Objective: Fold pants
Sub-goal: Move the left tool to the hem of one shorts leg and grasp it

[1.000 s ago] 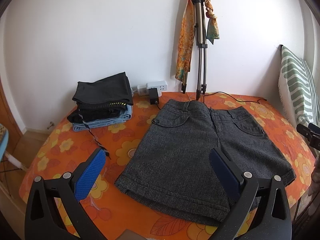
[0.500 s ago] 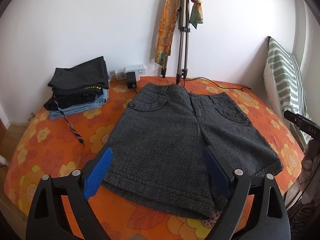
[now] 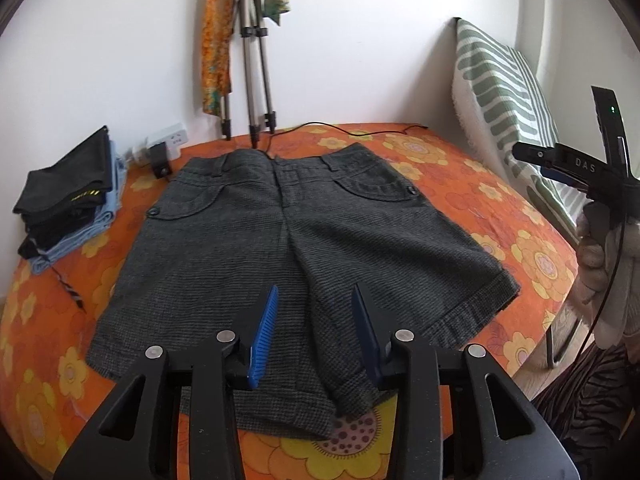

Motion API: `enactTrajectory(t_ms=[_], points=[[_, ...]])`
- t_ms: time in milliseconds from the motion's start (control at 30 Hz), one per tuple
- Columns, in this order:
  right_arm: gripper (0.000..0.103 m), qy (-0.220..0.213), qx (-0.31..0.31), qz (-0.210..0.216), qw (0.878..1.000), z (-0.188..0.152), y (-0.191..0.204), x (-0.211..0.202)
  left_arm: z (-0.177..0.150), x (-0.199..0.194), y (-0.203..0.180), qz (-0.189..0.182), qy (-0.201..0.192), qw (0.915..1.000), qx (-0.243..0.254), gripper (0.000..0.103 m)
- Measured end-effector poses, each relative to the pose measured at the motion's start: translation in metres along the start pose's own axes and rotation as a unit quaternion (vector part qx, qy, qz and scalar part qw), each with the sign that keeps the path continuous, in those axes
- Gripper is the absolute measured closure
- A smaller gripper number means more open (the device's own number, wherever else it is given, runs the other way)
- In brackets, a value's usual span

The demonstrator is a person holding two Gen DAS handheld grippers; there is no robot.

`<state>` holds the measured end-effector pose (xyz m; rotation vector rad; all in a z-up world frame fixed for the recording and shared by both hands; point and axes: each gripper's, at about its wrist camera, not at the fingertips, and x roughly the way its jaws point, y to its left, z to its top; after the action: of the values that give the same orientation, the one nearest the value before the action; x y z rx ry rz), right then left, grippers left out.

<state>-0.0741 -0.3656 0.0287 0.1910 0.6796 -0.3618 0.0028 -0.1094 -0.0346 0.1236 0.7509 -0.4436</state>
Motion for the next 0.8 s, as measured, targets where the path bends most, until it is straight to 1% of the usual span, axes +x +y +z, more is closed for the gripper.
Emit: enactTrajectory(t_ms=[67, 167, 200, 233, 267, 367, 500, 600, 667, 733, 800], points=[[0.0, 0.0, 0.001, 0.002, 1.0, 0.001, -0.002, -0.001, 0.003, 0.002, -0.013, -0.022, -0.001, 0.9997, 0.013, 0.068], [0.0, 0.0, 0.005, 0.009, 1.0, 0.001, -0.005, -0.003, 0.007, 0.008, -0.034, -0.052, 0.012, 0.9979, 0.035, 0.068], [0.0, -0.001, 0.007, 0.011, 1.0, 0.002, -0.007, -0.005, 0.008, 0.009, -0.042, -0.056, 0.012, 0.9974, 0.043, 0.07], [0.0, -0.002, 0.01, 0.014, 1.0, 0.002, -0.009, -0.007, 0.008, 0.011, -0.049, -0.059, 0.012, 0.9967, 0.053, 0.075], [0.0, -0.003, 0.013, 0.016, 1.0, 0.003, -0.011, -0.008, 0.009, 0.012, -0.056, -0.063, 0.012, 0.996, 0.062, 0.077], [0.0, -0.009, 0.022, 0.022, 0.999, 0.005, -0.018, -0.014, 0.009, 0.018, -0.073, -0.082, 0.016, 0.9938, 0.074, 0.077], [0.0, -0.012, 0.035, 0.024, 0.999, 0.007, -0.027, -0.018, 0.01, 0.029, -0.096, -0.113, 0.034, 0.9896, 0.082, 0.077], [0.005, -0.011, 0.044, 0.026, 0.999, 0.008, -0.034, -0.02, 0.009, 0.034, -0.119, -0.127, 0.042, 0.9852, 0.107, 0.077], [0.006, -0.013, 0.051, 0.027, 0.998, 0.009, -0.04, -0.022, 0.008, 0.036, -0.131, -0.132, 0.044, 0.9832, 0.118, 0.077], [0.007, -0.015, 0.059, 0.029, 0.998, 0.01, -0.045, -0.024, 0.008, 0.04, -0.145, -0.136, 0.046, 0.9808, 0.131, 0.077], [0.007, -0.015, 0.066, 0.029, 0.997, 0.011, -0.05, -0.026, 0.007, 0.045, -0.16, -0.134, 0.048, 0.9777, 0.155, 0.077]])
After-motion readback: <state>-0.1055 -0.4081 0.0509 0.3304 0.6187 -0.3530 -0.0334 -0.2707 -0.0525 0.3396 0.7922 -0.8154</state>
